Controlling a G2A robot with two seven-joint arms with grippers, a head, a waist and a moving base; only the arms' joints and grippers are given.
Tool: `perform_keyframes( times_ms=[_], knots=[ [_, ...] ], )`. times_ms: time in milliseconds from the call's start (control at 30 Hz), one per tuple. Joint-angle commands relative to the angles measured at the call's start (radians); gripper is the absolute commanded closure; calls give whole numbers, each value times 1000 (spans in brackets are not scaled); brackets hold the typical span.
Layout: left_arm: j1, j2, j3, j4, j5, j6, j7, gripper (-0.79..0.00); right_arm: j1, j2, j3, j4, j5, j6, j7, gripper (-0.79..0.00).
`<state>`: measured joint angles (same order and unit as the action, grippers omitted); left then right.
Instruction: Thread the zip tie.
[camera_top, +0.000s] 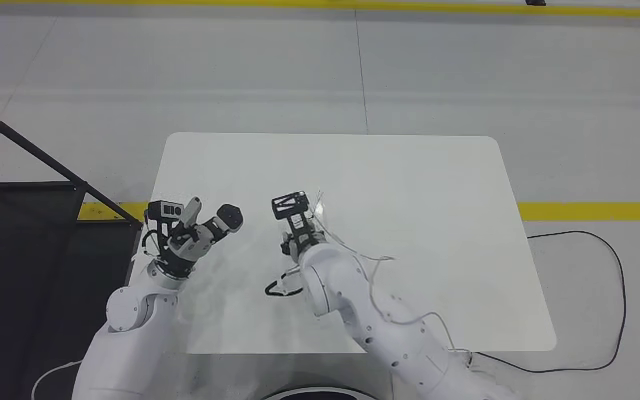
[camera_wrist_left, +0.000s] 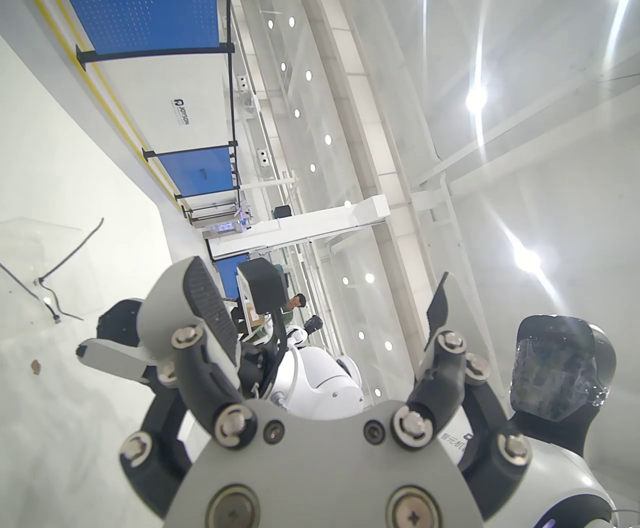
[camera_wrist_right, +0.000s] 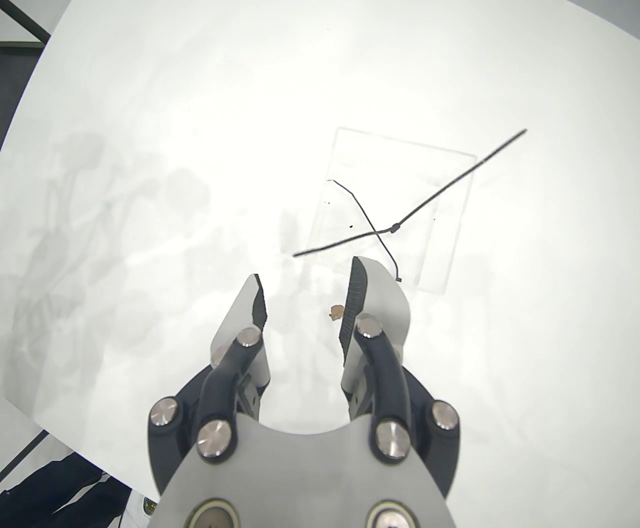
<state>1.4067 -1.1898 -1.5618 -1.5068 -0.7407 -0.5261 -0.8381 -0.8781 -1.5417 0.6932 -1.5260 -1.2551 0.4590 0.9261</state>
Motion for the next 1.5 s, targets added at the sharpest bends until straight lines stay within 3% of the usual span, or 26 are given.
perform_keyframes(
  times_ms=[0,67,133,167,367,533,733,833,900,1467],
  knots=[
    [2,0,0,-2,0,-2,-1,-785,-21,3,7,-24,-26,-1,4,-379],
    [4,0,1,-5,0,-3,-1,-785,-46,7,16,-58,-53,0,-2,-400],
    [6,-1,2,-9,-1,-4,-1,-785,-85,13,30,-107,-78,-2,-17,-631],
    [8,-1,3,-12,-1,-7,-2,-785,-109,18,41,-139,-91,-3,-32,-785],
    [27,-2,14,-35,4,-33,-25,-785,-324,58,128,-364,-163,-53,-195,-785],
    [32,-3,19,-44,10,-41,-32,-785,-535,92,216,-543,-149,-159,-482,-785],
    [32,-3,19,-44,10,-41,-32,-785,-753,124,348,-668,-16,-336,-808,-785],
    [32,-3,19,-44,10,-41,-32,-785,-821,139,442,-739,95,-444,-807,-785],
    [32,-3,19,-44,10,-41,-32,-785,-858,146,519,-817,170,-454,-768,-785],
    [32,-3,19,-44,10,-41,-32,-784,-858,146,518,-817,170,-454,-768,-784]
  ],
)
